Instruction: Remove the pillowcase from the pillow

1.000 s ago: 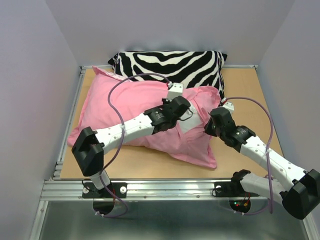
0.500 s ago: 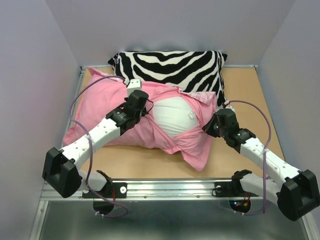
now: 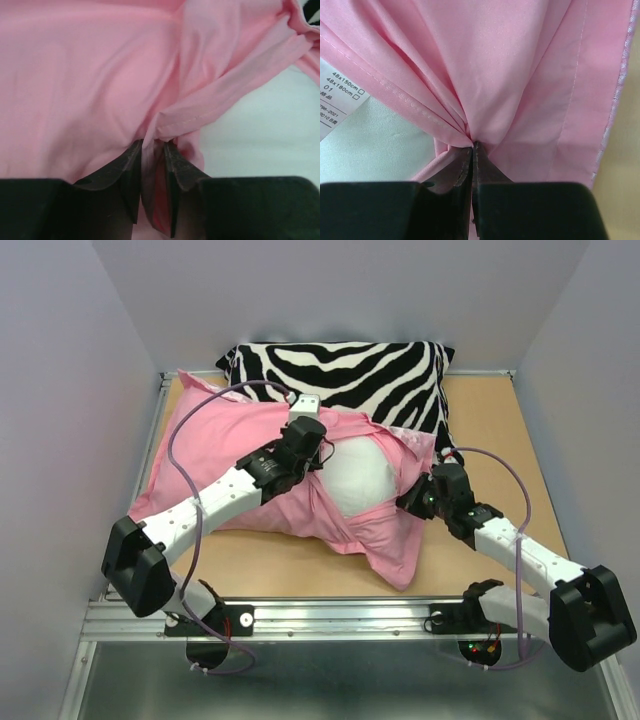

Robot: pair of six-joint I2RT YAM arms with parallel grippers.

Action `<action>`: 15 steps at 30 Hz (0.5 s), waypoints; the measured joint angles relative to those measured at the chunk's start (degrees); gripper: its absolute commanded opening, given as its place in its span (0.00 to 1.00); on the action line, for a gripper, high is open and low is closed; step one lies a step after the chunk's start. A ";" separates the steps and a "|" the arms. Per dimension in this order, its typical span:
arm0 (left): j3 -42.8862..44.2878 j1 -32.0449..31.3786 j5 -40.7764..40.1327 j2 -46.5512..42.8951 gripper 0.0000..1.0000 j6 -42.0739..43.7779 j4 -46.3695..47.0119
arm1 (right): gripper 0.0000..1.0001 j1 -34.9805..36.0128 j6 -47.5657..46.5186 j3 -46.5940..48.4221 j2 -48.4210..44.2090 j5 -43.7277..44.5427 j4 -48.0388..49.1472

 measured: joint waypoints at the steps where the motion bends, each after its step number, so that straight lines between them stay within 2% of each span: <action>1: 1.29 -0.68 -0.04 0.55 0.43 0.22 -0.50 | 0.05 0.00 0.00 0.00 -0.02 -0.13 0.04; 4: 5.60 -3.23 -0.44 2.34 0.58 0.92 -2.23 | 0.05 -0.04 0.00 0.00 -0.11 -0.63 0.24; 8: 9.70 -5.62 -1.57 3.61 0.70 1.75 -4.33 | 0.04 -0.04 -0.04 0.00 -0.28 -1.09 0.28; 15: 15.39 -9.75 -5.81 3.93 0.76 2.62 -9.25 | 0.04 -0.04 -0.24 0.00 -0.44 -1.27 0.28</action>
